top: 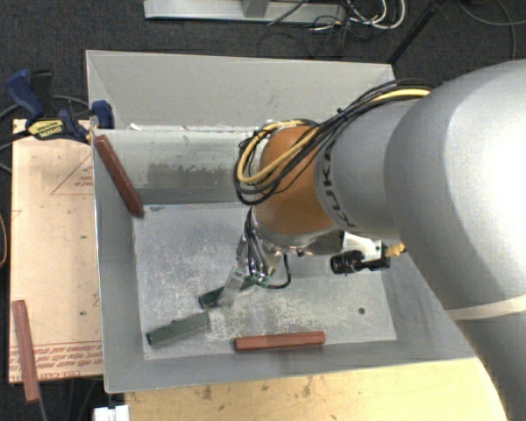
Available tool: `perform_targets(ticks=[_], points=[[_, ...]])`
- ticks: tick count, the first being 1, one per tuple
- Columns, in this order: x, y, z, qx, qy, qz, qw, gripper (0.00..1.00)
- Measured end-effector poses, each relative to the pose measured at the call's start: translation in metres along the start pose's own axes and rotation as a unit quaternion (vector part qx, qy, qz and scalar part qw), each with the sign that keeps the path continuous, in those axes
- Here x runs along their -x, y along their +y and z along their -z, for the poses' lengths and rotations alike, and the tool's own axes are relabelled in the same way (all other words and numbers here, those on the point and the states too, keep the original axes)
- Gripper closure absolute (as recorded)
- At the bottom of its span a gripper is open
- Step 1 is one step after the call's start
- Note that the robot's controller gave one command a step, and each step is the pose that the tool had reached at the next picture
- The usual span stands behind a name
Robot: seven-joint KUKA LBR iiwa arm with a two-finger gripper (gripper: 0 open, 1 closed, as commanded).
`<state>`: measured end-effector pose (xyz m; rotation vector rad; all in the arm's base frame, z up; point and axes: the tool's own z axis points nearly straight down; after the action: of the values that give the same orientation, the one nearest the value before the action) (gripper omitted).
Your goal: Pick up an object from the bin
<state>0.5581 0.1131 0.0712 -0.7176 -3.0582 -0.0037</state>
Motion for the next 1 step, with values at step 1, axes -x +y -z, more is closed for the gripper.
perform_targets(ticks=[1], points=[[-0.0855,0.0457,-0.0010,0.000,0.0015,-0.016,0.9999,0.00]])
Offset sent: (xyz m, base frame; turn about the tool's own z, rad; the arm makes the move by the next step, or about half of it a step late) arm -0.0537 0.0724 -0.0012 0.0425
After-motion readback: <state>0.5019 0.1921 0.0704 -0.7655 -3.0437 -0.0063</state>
